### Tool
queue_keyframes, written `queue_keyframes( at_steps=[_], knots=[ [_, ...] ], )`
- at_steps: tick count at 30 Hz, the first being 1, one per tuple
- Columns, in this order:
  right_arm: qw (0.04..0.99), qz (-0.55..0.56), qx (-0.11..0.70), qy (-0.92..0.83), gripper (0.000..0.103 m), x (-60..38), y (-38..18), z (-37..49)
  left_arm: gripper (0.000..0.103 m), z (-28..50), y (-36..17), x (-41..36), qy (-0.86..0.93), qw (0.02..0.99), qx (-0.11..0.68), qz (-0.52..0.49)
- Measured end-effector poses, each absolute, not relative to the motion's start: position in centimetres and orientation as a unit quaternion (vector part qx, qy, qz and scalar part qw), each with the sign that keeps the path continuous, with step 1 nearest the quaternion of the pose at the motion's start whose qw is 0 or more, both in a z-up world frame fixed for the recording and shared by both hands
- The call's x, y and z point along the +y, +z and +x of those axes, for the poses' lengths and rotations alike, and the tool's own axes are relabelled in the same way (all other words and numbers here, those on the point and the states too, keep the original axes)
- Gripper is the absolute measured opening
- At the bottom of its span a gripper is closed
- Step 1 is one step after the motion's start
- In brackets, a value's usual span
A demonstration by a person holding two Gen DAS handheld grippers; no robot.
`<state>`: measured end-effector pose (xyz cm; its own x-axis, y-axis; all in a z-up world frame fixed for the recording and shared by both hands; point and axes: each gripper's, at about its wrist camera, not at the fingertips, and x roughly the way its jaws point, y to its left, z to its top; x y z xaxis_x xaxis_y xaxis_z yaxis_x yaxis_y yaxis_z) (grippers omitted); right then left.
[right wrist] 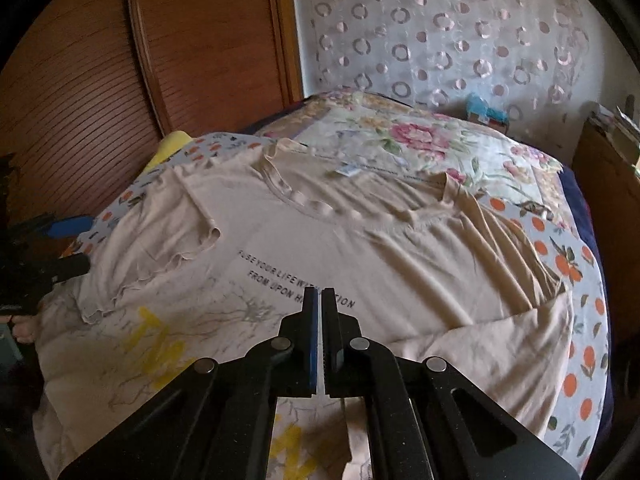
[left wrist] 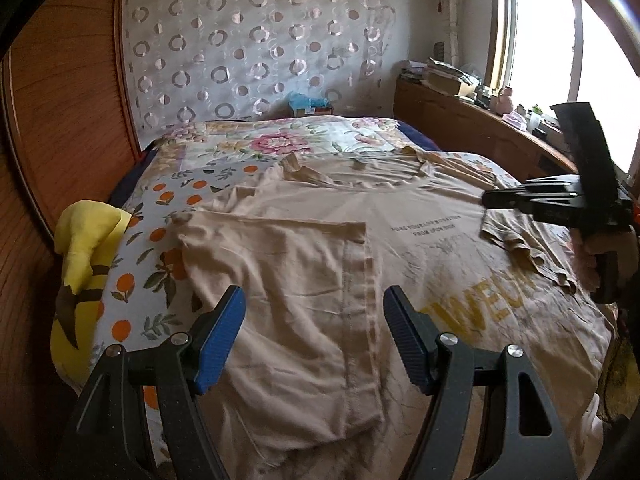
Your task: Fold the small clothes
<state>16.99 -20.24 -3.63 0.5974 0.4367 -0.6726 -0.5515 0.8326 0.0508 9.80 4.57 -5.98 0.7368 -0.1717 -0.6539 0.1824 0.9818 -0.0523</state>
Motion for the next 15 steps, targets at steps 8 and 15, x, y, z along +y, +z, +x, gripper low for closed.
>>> queue_keyframes(
  at_steps=[8, 15],
  knots=[
    [0.908, -0.095, 0.353, 0.207, 0.058, -24.5, -4.3, 17.1, 0.064, 14.2, -7.2, 7.3, -0.075, 0.923, 0.378, 0.010],
    [0.918, -0.059, 0.371, 0.130, 0.059, -31.5, -6.2, 18.4, 0.058, 18.4, -8.5, 10.5, -0.039, 0.913, 0.405, 0.004]
  ],
)
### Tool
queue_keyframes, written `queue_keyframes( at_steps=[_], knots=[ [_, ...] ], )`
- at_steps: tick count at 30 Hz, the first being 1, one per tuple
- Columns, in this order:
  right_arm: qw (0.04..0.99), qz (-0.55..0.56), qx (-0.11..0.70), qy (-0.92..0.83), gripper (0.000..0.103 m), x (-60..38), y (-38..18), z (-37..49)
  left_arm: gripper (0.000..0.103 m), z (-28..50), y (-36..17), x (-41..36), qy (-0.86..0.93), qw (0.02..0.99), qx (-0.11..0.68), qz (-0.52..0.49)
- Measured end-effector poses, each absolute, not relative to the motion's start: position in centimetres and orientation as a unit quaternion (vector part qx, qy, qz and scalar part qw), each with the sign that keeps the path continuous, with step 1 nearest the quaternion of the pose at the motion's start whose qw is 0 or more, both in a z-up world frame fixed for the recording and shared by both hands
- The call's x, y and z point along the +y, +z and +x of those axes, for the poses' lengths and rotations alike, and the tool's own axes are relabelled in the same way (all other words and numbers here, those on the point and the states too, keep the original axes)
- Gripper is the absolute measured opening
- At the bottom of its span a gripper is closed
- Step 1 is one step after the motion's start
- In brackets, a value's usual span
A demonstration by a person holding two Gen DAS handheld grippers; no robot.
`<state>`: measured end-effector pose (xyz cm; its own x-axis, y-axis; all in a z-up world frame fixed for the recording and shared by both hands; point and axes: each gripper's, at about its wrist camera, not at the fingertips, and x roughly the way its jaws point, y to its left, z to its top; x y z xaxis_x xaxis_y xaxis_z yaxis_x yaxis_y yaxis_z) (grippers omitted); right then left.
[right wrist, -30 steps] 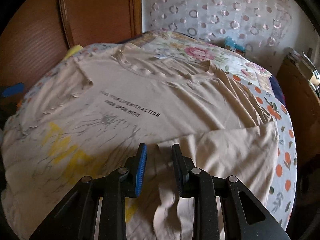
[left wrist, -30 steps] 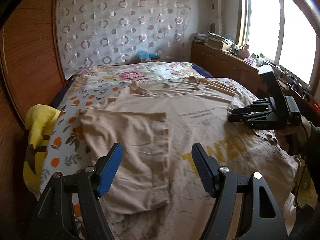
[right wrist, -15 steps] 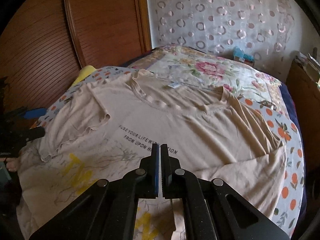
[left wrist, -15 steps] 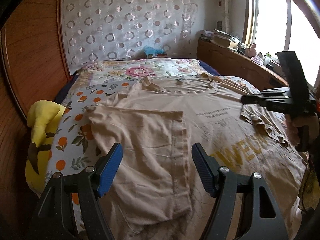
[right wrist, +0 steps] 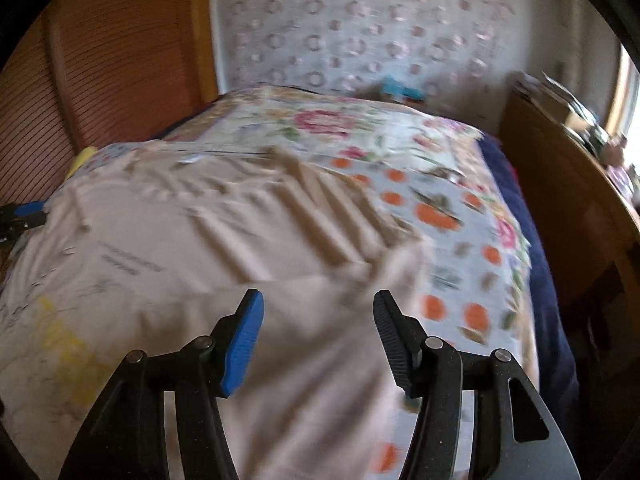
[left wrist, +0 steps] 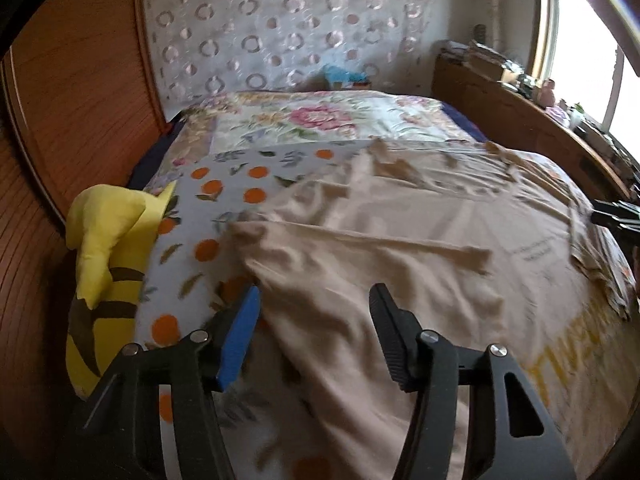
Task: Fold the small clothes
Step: 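Grasp the shirt hem with the left gripper while the right gripper grasps the hem too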
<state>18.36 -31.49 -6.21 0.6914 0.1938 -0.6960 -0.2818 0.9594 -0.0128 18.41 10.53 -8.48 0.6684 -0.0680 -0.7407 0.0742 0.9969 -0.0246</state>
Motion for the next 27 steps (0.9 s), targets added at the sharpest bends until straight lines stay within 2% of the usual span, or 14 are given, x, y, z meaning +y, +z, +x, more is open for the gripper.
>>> queue_keyframes(
  at_steps=[10, 22, 23, 24, 25, 27],
  knots=[
    [0.916, -0.027, 0.389, 0.097, 0.059, -34.5, -7.2, 19.8, 0.054, 21.8, -10.1, 13.4, -0.023, 0.900, 0.433, -0.032],
    [0.914, -0.029, 0.394, 0.094, 0.059, -34.8, -7.2, 20.1, 0.046, 23.4, -9.9, 12.8, -0.030, 0.898, 0.438, -0.016],
    [0.914, -0.029, 0.394, 0.094, 0.059, -34.8, -7.2, 20.1, 0.043, 23.5, -9.8, 12.8, -0.031, 0.898, 0.438, -0.017],
    [0.914, -0.029, 0.394, 0.094, 0.059, -34.8, -7.3, 20.1, 0.034, 23.6, -9.8, 12.8, -0.033, 0.899, 0.437, -0.019],
    [0.914, -0.029, 0.394, 0.094, 0.060, -34.8, -7.3, 20.1, 0.028, 23.6, -9.7, 12.7, -0.040, 0.899, 0.437, -0.021],
    [0.913, -0.031, 0.394, 0.096, 0.060, -34.9, -7.2, 20.2, 0.009, 23.7, -9.7, 12.6, -0.056, 0.896, 0.440, -0.034]
  ],
)
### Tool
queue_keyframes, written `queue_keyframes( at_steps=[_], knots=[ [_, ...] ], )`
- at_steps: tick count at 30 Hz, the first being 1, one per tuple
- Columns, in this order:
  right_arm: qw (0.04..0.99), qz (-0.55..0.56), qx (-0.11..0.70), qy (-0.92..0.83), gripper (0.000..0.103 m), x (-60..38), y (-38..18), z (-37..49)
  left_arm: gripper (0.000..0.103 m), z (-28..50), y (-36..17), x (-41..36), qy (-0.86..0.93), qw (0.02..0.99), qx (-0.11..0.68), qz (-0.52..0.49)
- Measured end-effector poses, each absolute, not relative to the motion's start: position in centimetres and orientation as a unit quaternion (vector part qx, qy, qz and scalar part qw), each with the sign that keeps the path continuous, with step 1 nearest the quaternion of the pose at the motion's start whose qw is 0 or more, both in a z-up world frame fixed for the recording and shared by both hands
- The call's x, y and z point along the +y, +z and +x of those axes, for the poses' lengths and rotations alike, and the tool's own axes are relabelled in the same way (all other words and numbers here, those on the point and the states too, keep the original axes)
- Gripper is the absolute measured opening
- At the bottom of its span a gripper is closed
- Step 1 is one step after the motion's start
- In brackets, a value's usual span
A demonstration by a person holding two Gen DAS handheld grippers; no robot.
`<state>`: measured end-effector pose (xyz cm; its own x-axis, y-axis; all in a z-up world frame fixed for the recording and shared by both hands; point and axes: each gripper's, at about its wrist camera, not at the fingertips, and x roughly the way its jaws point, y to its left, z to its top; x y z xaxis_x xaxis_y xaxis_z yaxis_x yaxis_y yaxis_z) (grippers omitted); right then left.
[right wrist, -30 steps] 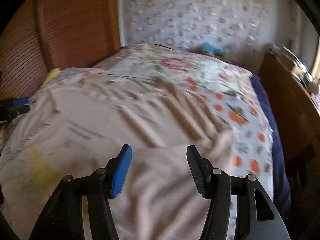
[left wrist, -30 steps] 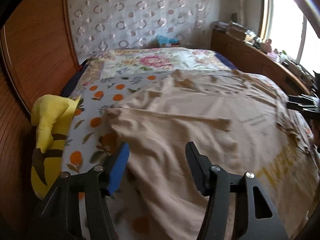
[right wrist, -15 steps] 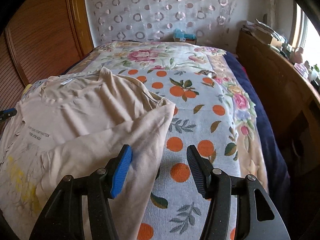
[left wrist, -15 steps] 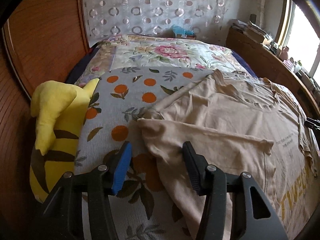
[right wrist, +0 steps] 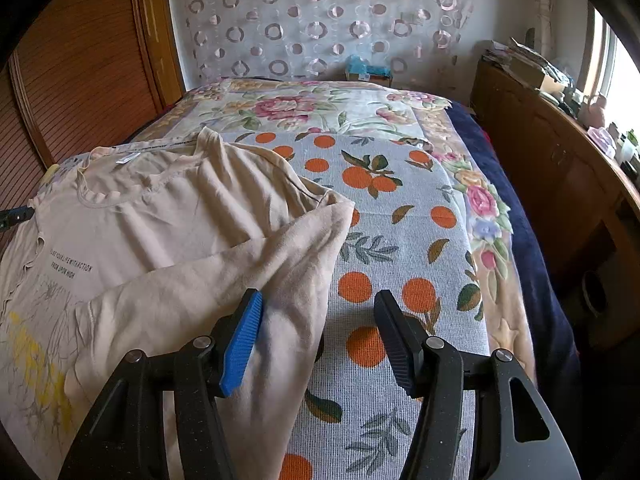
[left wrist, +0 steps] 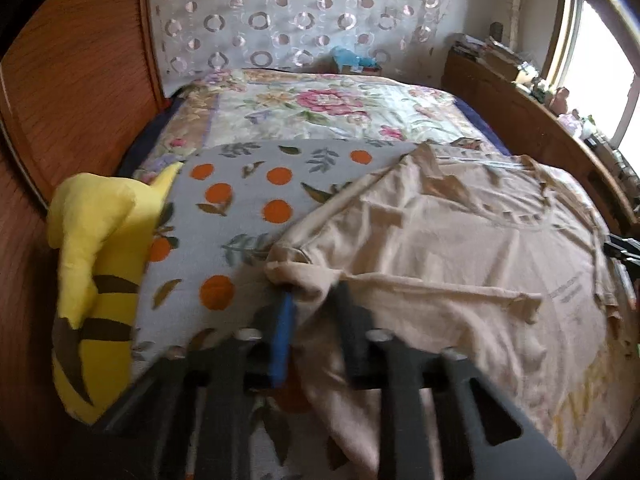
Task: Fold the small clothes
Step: 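Grasp the shirt hem with the left gripper while the right gripper grasps the hem too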
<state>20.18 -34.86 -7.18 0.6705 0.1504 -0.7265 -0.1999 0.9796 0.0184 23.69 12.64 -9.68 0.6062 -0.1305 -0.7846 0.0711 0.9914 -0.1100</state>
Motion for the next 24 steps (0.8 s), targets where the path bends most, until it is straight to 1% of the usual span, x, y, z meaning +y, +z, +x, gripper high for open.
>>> queue_keyframes(
  at_steps=[3, 9, 10, 11, 12, 13, 16, 21, 24],
  knots=[
    [0.911, -0.035, 0.397, 0.104, 0.060, -34.8, -7.2, 20.9, 0.005, 23.3, -9.1, 12.1, -0.065, 0.897, 0.435, -0.033],
    [0.906, -0.040, 0.406, 0.112, 0.059, -34.2, -7.5, 23.4, 0.005, 19.9, -6.5, 9.7, -0.110, 0.909, 0.401, -0.025],
    [0.906, -0.041, 0.404, 0.117, 0.051, -34.0, -7.4, 23.6, 0.005, 19.1, -6.0, 9.2, -0.117, 0.912, 0.393, -0.022],
    [0.906, -0.040, 0.401, 0.126, 0.036, -33.9, -7.4, 23.6, 0.005, 18.5, -5.6, 8.8, -0.122, 0.914, 0.387, -0.019],
    [0.906, -0.039, 0.402, 0.128, 0.025, -33.6, -7.3, 23.5, 0.005, 17.8, -5.2, 8.5, -0.128, 0.916, 0.380, -0.017],
    [0.906, -0.047, 0.403, 0.123, 0.005, -33.2, -7.3, 23.3, 0.005, 16.9, -4.6, 8.0, -0.136, 0.919, 0.371, -0.014],
    [0.915, -0.094, 0.375, 0.115, 0.005, -31.9, -6.6, 21.5, 0.005, 14.1, -3.4, 7.4, -0.146, 0.926, 0.347, -0.011],
    [0.939, -0.069, 0.302, 0.151, 0.004, -32.4, -2.9, 16.0, 0.005, 9.6, -2.2, 7.4, -0.155, 0.937, 0.314, -0.017],
    [0.946, -0.063, 0.273, 0.166, 0.004, -33.2, -1.8, 12.4, 0.005, 7.5, -1.9, 7.9, -0.152, 0.942, 0.300, -0.020]
  ],
)
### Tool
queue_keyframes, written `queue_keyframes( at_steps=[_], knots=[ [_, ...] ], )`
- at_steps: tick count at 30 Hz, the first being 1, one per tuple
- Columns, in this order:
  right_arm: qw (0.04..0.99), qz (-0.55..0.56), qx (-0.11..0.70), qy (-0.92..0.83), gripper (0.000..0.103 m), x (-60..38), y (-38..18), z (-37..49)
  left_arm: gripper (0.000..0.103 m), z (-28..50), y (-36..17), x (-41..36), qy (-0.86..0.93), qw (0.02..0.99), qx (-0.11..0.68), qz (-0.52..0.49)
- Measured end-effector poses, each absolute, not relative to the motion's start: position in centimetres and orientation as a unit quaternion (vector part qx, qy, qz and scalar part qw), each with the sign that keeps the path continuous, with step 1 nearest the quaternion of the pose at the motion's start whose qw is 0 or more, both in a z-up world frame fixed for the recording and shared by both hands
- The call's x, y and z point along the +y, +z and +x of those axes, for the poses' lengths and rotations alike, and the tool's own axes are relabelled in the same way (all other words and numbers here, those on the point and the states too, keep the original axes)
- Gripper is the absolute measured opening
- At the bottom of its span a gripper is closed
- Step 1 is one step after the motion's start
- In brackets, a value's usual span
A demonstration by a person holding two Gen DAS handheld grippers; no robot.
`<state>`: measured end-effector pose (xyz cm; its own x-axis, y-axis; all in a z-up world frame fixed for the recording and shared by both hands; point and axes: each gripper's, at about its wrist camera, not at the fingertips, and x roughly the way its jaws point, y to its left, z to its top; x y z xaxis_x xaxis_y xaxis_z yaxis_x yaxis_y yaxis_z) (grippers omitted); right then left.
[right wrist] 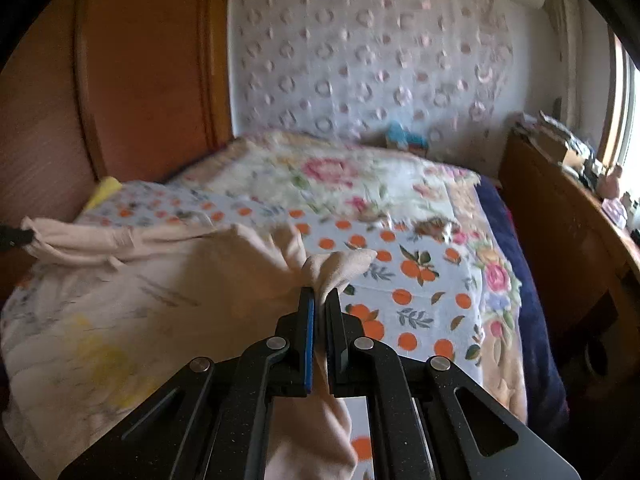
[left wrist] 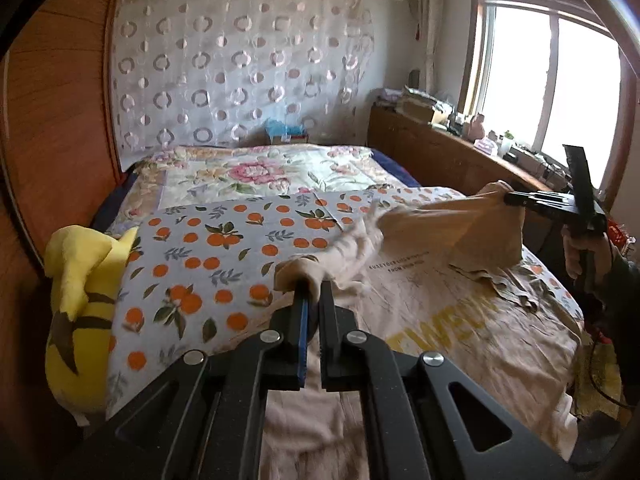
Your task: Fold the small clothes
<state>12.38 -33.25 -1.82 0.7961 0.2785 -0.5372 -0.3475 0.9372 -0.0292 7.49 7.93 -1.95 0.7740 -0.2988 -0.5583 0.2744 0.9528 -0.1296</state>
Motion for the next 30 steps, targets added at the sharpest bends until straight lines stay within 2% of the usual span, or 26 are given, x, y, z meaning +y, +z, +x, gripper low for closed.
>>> queue_keyframes(
  at_steps=[7, 17, 24, 29, 30],
  knots=[
    [0.950, -0.048, 0.243, 0.190, 0.004, -36.3, -1.8, 4.4, 0.005, 2.3, -2.2, 10.2, -0.138, 0.947, 0.287, -0.035],
    [0.947, -0.052, 0.263, 0.177, 0.004, -39.4, -2.5, -3.8, 0.005, -2.1, -1.0, 12.1, -0.126, 0.954, 0.267, -0.057],
    [0.935, -0.050, 0.305, 0.174, 0.004, -39.5, -2.0, -5.4, 0.005, -2.9, -0.9, 11.5, -0.126, 0.954, 0.271, -0.039],
    [0.923, -0.052, 0.346, 0.159, 0.004, -39.6, -4.1, -5.8, 0.005, -2.6, -2.8, 11.7, -0.126, 0.944, 0.301, -0.038],
    [0.921, -0.050, 0.353, 0.158, 0.005, -39.7, -4.4, -5.8, 0.010, -2.6, -3.0, 11.7, -0.122, 0.944, 0.304, -0.035]
  ],
)
